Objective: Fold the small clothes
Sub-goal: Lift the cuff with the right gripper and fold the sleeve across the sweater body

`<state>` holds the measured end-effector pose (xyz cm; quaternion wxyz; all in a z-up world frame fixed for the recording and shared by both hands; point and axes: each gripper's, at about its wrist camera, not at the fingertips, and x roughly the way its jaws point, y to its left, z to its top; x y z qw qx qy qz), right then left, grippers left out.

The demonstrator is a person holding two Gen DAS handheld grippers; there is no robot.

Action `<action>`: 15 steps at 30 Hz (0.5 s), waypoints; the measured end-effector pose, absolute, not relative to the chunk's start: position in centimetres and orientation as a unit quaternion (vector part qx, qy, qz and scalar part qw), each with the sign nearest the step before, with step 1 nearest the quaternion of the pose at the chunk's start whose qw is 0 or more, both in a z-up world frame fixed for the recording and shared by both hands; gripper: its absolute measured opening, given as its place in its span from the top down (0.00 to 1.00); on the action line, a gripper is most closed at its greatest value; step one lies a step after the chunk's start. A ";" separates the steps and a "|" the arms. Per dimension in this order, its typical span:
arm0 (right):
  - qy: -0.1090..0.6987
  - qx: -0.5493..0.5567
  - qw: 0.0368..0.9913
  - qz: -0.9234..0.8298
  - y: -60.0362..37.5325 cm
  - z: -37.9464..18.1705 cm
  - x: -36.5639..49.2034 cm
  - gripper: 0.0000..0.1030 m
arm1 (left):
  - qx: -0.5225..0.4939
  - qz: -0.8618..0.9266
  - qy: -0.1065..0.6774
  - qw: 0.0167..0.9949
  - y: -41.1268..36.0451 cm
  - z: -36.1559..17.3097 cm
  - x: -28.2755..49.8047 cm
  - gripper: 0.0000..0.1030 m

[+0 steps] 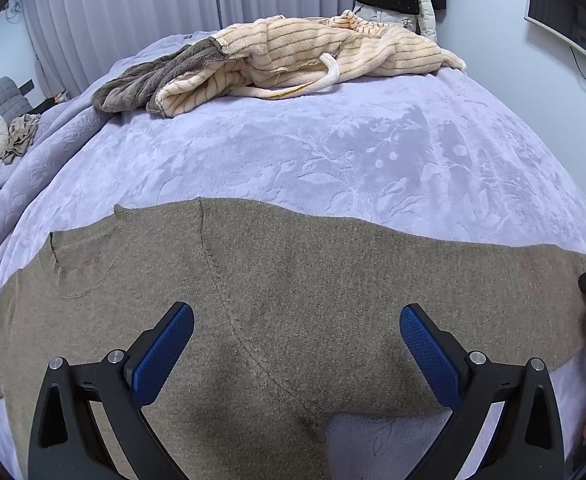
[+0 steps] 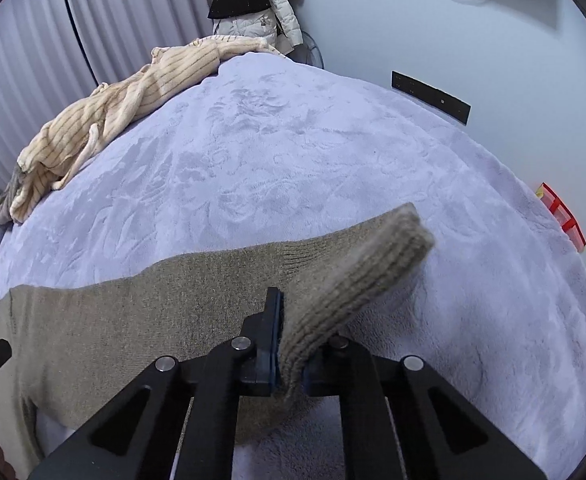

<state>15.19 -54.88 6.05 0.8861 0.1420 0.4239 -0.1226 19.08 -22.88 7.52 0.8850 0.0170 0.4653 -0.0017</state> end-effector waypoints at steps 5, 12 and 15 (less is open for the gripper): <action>0.393 0.145 0.900 -0.120 -54.7 7.9 14.1 0.94 | 0.019 0.002 0.466 0.885 -22.7 7.6 19.1 0.00; 0.366 0.149 0.907 -0.148 -55.5 10.3 12.4 0.94 | 0.023 0.016 0.480 0.877 -21.4 7.3 18.3 0.00; 0.380 0.147 0.899 -0.158 -55.3 10.0 12.2 0.94 | 0.013 0.021 0.491 0.871 -20.2 7.0 17.3 0.00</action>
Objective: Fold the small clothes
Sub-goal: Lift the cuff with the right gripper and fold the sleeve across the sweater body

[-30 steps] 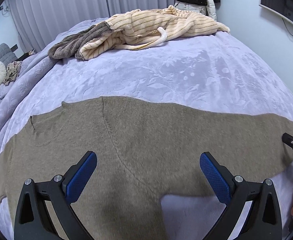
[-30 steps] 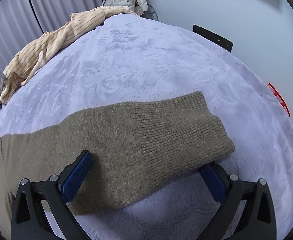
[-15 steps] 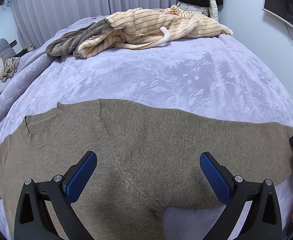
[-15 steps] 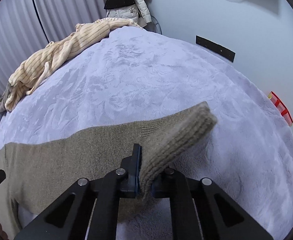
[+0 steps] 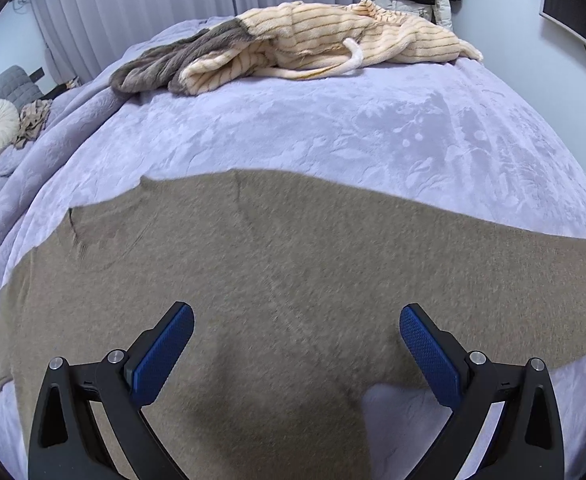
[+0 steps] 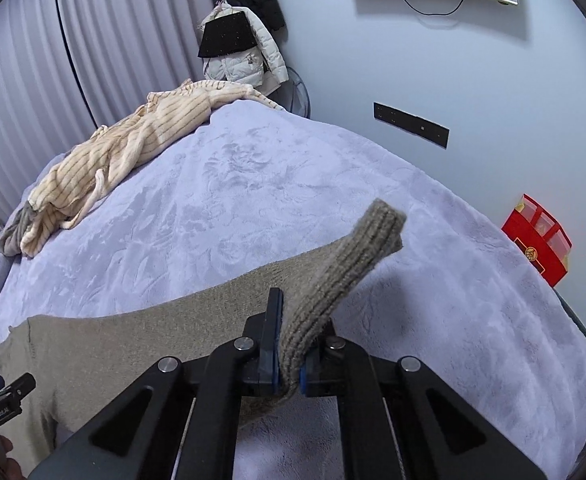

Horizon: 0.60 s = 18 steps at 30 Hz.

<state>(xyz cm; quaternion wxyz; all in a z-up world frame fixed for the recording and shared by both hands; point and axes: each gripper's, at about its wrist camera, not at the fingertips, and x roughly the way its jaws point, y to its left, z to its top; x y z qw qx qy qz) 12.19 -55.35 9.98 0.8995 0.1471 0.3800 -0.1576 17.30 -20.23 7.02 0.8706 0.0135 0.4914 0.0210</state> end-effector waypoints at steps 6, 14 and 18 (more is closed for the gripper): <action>0.379 0.134 0.902 -0.161 -54.3 11.0 11.9 0.94 | -0.004 0.022 0.488 0.872 -17.7 8.0 14.5 0.00; 0.361 0.098 0.915 -0.153 -51.2 14.6 11.6 0.94 | -0.023 0.026 0.468 0.883 -14.6 10.2 11.5 0.00; 0.357 0.095 0.918 -0.147 -49.7 15.8 11.3 0.94 | -0.033 0.030 0.461 0.886 -12.7 10.9 9.7 0.00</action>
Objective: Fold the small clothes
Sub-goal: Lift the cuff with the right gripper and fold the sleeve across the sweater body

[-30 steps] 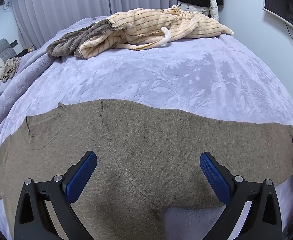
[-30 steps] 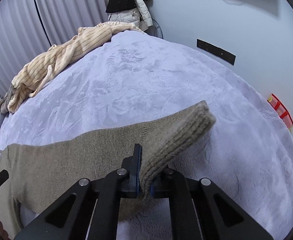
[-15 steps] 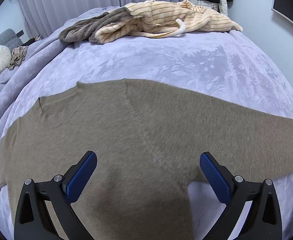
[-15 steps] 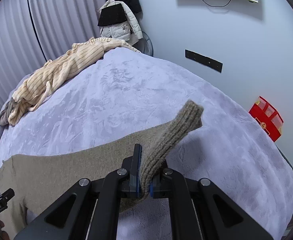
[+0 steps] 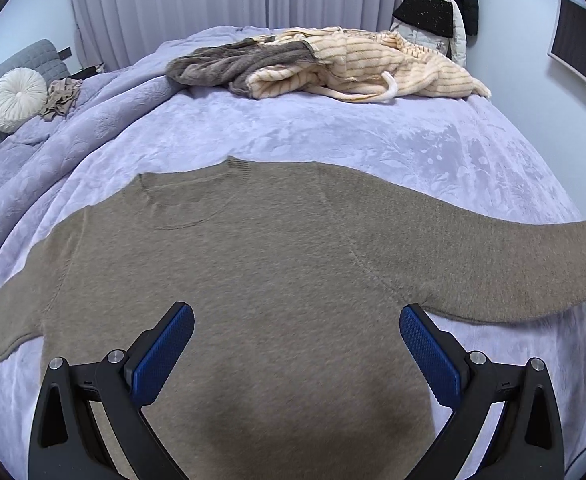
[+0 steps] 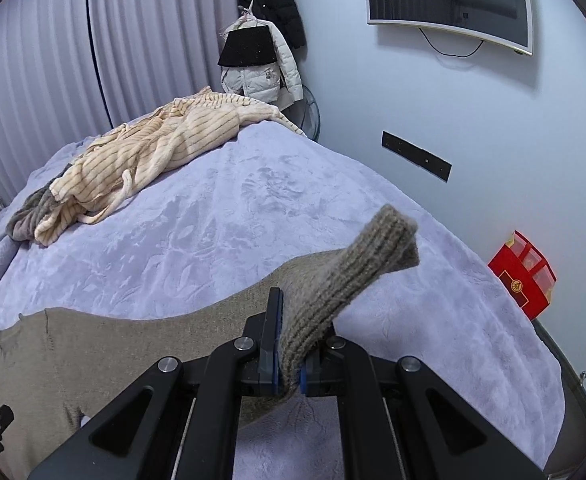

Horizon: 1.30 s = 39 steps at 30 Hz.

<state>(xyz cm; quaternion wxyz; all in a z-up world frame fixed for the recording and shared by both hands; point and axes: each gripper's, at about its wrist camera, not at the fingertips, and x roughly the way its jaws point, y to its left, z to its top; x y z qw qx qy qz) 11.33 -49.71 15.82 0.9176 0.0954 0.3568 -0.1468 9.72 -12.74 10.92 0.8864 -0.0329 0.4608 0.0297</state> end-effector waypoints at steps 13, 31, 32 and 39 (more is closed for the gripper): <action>0.325 0.058 0.939 -0.099 -41.5 20.9 9.8 0.94 | -0.071 0.058 0.450 0.888 -5.5 11.8 4.1 0.00; 0.313 -0.017 0.949 -0.017 -24.7 23.3 8.1 0.94 | -0.119 0.080 0.450 0.881 3.2 10.7 -2.7 0.00; 0.313 -0.022 0.949 -0.014 -23.8 23.3 8.1 0.94 | -0.122 0.080 0.450 0.881 3.5 10.6 -2.8 0.00; 0.316 -0.044 0.948 0.009 -18.2 22.7 8.2 0.94 | -0.132 0.092 0.452 0.877 6.7 10.1 -4.3 0.00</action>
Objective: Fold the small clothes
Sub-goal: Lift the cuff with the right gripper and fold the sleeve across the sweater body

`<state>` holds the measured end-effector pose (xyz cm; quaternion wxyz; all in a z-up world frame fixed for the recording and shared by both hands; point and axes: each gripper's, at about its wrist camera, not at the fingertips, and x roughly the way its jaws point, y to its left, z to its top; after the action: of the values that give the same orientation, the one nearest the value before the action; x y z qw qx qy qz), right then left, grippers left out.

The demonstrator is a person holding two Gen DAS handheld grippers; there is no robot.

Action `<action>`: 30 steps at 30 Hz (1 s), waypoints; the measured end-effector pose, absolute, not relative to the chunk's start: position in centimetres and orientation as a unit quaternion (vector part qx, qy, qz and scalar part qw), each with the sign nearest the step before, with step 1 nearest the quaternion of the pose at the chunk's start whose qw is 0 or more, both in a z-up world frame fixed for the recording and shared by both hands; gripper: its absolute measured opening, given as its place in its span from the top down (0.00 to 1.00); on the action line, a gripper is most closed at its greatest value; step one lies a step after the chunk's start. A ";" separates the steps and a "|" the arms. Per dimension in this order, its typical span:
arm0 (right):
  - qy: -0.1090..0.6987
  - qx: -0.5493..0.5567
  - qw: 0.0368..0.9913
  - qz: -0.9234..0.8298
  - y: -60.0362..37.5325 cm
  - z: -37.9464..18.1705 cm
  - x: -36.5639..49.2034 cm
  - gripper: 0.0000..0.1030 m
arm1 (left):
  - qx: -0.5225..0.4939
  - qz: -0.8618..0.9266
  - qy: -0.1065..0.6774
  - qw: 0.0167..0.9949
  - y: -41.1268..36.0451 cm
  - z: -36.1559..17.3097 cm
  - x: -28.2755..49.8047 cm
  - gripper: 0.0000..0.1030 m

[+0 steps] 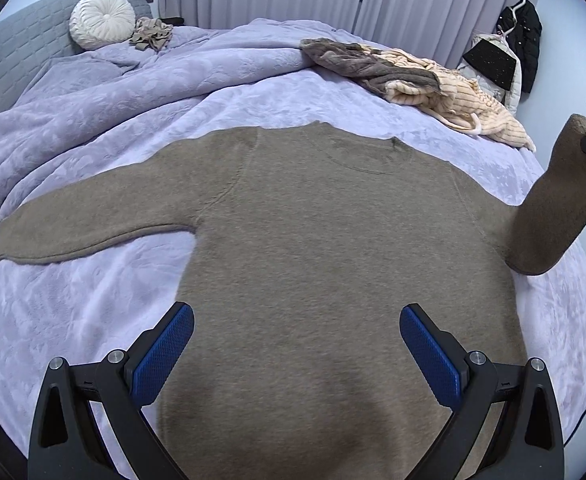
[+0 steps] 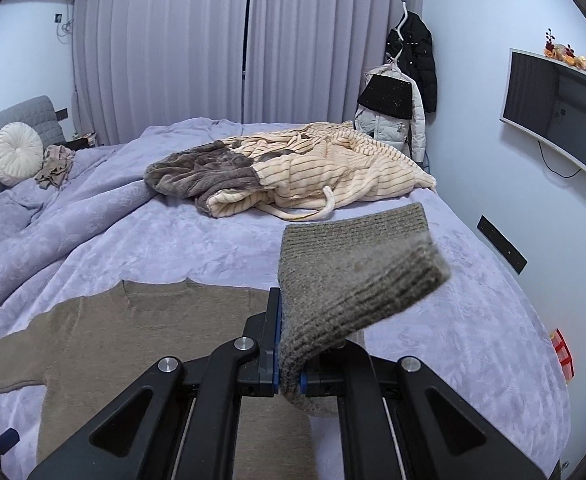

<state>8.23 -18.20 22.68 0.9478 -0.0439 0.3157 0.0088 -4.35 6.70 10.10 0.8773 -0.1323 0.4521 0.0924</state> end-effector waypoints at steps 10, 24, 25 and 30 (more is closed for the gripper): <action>0.324 -0.050 0.944 0.036 -10.9 20.8 8.1 0.94 | -0.146 0.096 0.457 0.872 10.4 9.4 -6.6 0.00; 0.352 -0.079 0.928 0.096 0.2 16.8 8.9 0.94 | -0.163 0.100 0.453 0.871 13.8 9.3 -7.3 0.00; 0.358 -0.083 0.925 0.098 0.9 16.1 9.1 0.94 | -0.165 0.102 0.453 0.870 14.0 9.2 -7.3 0.00; 0.393 -0.101 0.908 0.106 3.6 12.2 9.8 0.94 | -0.173 0.106 0.457 0.866 14.7 8.7 -7.4 0.00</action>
<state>9.77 3.55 12.19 0.9079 -0.1014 0.3929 0.1055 -7.38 14.73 8.66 0.8662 -0.1732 0.4565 0.1061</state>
